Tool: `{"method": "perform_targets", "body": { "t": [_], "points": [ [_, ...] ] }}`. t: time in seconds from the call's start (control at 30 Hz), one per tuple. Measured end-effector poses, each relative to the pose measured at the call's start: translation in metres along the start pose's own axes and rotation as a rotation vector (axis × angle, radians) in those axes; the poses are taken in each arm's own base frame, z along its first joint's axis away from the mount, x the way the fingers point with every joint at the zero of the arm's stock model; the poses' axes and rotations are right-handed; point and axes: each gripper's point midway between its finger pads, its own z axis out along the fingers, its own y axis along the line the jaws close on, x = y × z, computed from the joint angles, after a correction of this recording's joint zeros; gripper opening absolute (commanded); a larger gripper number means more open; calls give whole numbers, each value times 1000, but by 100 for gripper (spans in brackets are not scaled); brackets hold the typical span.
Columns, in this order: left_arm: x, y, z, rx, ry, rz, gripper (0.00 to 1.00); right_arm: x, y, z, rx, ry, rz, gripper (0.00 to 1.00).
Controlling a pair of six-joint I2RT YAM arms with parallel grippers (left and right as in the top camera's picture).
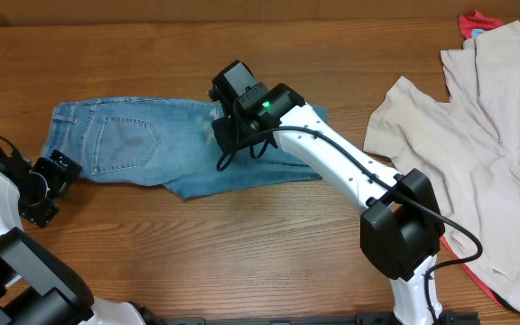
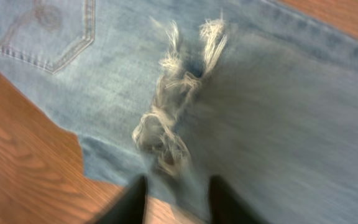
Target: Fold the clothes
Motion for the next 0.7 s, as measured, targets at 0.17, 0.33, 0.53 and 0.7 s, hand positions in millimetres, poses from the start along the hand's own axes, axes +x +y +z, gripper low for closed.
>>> {"method": "perform_targets", "body": {
  "t": [0.17,0.33,0.53,0.7],
  "points": [
    [0,0,0,0,0,0,100,-3,1,0,-5,-12,0,66],
    [0,0,0,0,0,0,100,-1,-6,0,22,-5,5,65],
    [0,0,0,0,0,0,100,6,-27,-3,86,28,30,37],
    [-1,0,0,1,-2,1,100,11,-37,-5,112,51,52,27]
  ]
}}
